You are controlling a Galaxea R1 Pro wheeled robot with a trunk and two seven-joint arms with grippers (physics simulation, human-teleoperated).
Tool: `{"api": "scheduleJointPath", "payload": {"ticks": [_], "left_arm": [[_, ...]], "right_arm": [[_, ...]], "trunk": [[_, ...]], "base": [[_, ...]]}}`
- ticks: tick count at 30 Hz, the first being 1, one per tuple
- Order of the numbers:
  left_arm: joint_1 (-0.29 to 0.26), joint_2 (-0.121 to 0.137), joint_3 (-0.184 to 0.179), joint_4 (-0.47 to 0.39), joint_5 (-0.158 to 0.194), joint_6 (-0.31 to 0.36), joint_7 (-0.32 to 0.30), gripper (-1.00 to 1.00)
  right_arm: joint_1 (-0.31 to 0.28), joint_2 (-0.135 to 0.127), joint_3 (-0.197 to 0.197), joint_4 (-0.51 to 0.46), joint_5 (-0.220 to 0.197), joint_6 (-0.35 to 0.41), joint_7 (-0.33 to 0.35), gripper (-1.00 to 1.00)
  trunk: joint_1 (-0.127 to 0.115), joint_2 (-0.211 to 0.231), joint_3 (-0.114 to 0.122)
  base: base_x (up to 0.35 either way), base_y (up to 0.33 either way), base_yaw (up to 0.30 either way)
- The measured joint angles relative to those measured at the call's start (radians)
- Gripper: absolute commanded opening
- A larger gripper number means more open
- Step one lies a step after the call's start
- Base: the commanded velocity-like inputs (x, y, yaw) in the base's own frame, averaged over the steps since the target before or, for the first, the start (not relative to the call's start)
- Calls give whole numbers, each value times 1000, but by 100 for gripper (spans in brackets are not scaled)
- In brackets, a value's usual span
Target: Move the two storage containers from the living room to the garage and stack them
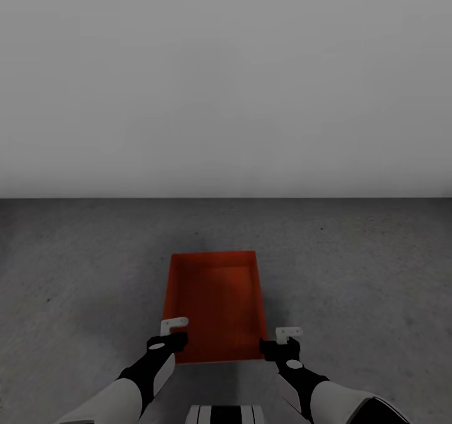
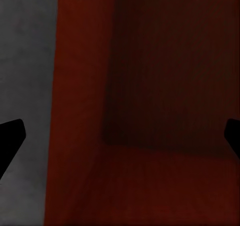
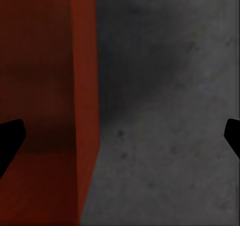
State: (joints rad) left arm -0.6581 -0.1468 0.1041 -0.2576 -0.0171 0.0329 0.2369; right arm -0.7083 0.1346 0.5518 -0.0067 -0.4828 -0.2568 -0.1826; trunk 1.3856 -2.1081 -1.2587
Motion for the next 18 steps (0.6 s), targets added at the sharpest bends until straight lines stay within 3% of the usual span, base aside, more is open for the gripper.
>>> {"api": "scheduleJointPath", "payload": {"ticks": [18], "left_arm": [[0, 0, 0, -1, 0, -1, 1, 100]], "right_arm": [[0, 1, 0, 0, 0, 0, -2, 100]], "trunk": [[-69, 126, 56]], "base": [[0, 0, 0]]}}
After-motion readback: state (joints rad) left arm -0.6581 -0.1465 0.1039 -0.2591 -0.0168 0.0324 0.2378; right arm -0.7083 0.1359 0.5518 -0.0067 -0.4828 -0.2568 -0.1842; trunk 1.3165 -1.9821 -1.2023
